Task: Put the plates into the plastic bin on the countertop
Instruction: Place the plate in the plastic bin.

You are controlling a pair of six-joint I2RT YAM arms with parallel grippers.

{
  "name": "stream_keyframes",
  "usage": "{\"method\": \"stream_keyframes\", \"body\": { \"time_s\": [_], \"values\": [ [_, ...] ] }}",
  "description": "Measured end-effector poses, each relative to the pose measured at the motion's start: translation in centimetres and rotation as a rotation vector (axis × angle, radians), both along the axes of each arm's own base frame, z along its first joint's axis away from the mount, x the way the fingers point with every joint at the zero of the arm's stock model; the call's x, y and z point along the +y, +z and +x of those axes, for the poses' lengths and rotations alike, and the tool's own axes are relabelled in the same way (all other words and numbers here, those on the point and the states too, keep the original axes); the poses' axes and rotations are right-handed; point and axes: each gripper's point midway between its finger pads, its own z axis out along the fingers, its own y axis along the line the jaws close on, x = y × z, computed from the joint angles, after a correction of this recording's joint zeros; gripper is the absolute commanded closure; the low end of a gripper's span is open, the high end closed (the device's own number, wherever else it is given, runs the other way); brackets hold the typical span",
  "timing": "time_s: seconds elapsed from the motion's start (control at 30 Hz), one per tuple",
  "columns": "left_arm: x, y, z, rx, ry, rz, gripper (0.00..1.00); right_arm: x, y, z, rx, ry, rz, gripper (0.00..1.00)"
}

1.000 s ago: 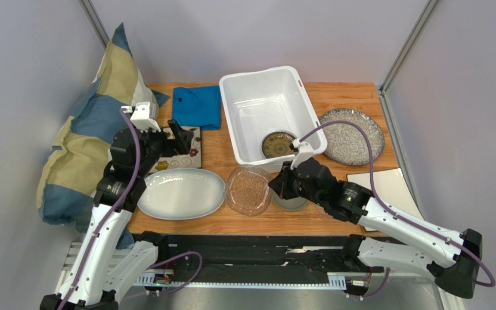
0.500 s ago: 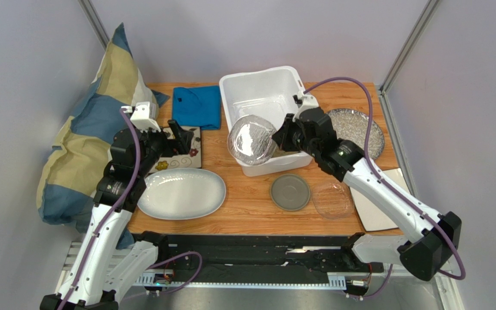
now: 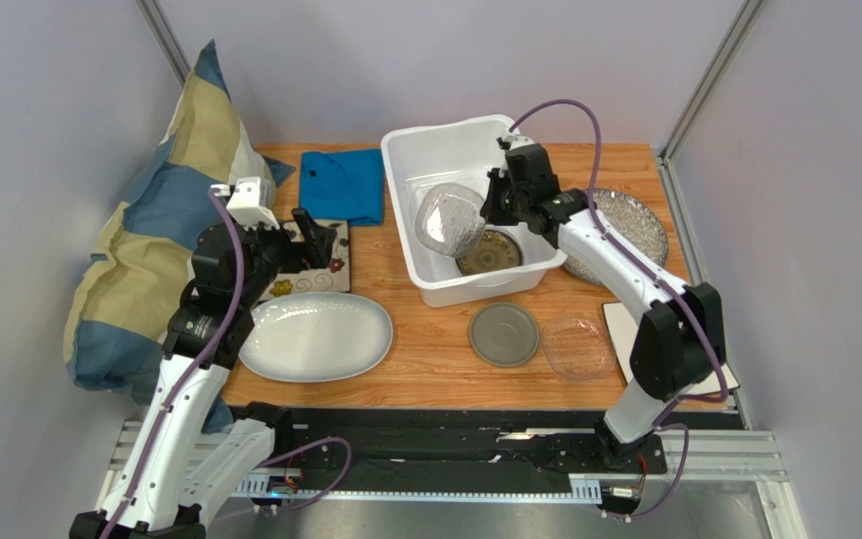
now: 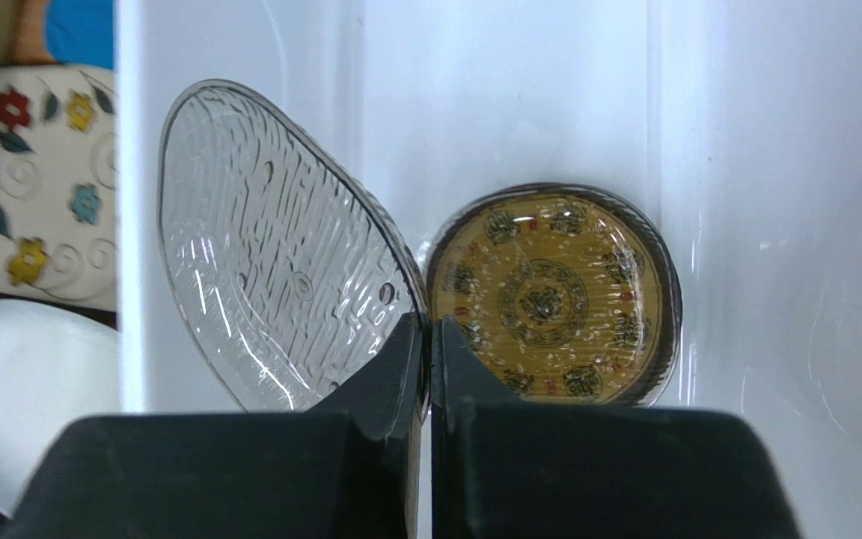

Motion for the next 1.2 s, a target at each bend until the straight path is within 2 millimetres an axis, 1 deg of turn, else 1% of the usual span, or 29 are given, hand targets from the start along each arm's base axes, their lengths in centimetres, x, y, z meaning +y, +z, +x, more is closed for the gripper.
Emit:
{"method": "stream_keyframes", "body": {
  "time_s": [0.03,0.13,0.2,0.27,0.33,0.4,0.57,0.67,0.73,0.8,0.93,0.97,1.03,1.07,1.13,1.17,1.2],
  "values": [
    [0.0,0.0,0.0,0.000,0.000,0.000,0.01,0.1,-1.3,0.3,0.026,0.013,-0.024,1.00],
    [0.0,0.0,0.0,0.001,-0.002,0.000,0.01,0.5,-4.3,0.6,0.081,0.061,-0.076,1.00],
    [-0.1,0.0,0.0,0.001,-0.003,-0.001,0.01,0.7,-6.0,0.2,0.118,0.106,-0.102,1.00],
    [-0.1,0.0,0.0,0.001,-0.005,-0.001,0.01,0.8,-7.1,-0.3,0.147,0.146,-0.120,1.00],
    [-0.1,0.0,0.0,0.002,-0.007,-0.002,0.01,1.0,-7.6,-0.7,0.159,0.190,-0.132,1.00],
    [-0.2,-0.1,0.0,0.004,-0.008,-0.001,0.01,1.1,-7.7,-1.0,0.155,0.231,-0.144,1.00],
    [-0.3,-0.1,0.0,0.005,-0.014,-0.003,0.01,1.2,-7.6,-1.6,0.145,0.334,-0.190,1.00],
    [-0.3,-0.2,0.0,0.006,-0.019,-0.004,0.01,1.4,-7.3,-1.6,0.134,0.395,-0.213,1.00],
    [-0.4,-0.2,-0.1,0.007,-0.023,-0.005,0.01,1.5,-7.6,-1.6,0.137,0.423,-0.227,1.00],
    [-0.5,-0.2,-0.1,0.009,-0.025,-0.007,0.01,1.5,-8.3,-1.6,0.147,0.442,-0.238,1.00],
    [-0.6,-0.5,0.0,0.017,-0.028,-0.009,0.01,1.7,-10.7,-1.8,0.200,0.461,-0.254,0.93],
    [-0.6,-0.5,0.1,0.020,-0.029,-0.011,0.01,1.7,-11.2,-1.8,0.210,0.460,-0.261,0.90],
    [-0.7,-0.7,0.1,0.025,-0.031,-0.011,0.01,1.7,-12.4,-2.0,0.230,0.459,-0.281,0.86],
    [-0.7,-0.7,0.2,0.028,-0.031,-0.012,0.01,1.8,-12.9,-2.1,0.238,0.460,-0.290,0.78],
    [-0.7,-0.8,0.2,0.030,-0.030,-0.013,0.01,1.9,-13.5,-2.2,0.245,0.460,-0.304,0.68],
    [-0.7,-0.8,0.2,0.030,-0.030,-0.013,0.01,2.0,-13.6,-2.4,0.250,0.462,-0.305,0.60],
    [-0.7,-0.8,0.2,0.030,-0.030,-0.014,0.01,2.0,-13.8,-2.6,0.253,0.465,-0.312,0.56]
  ]
}}
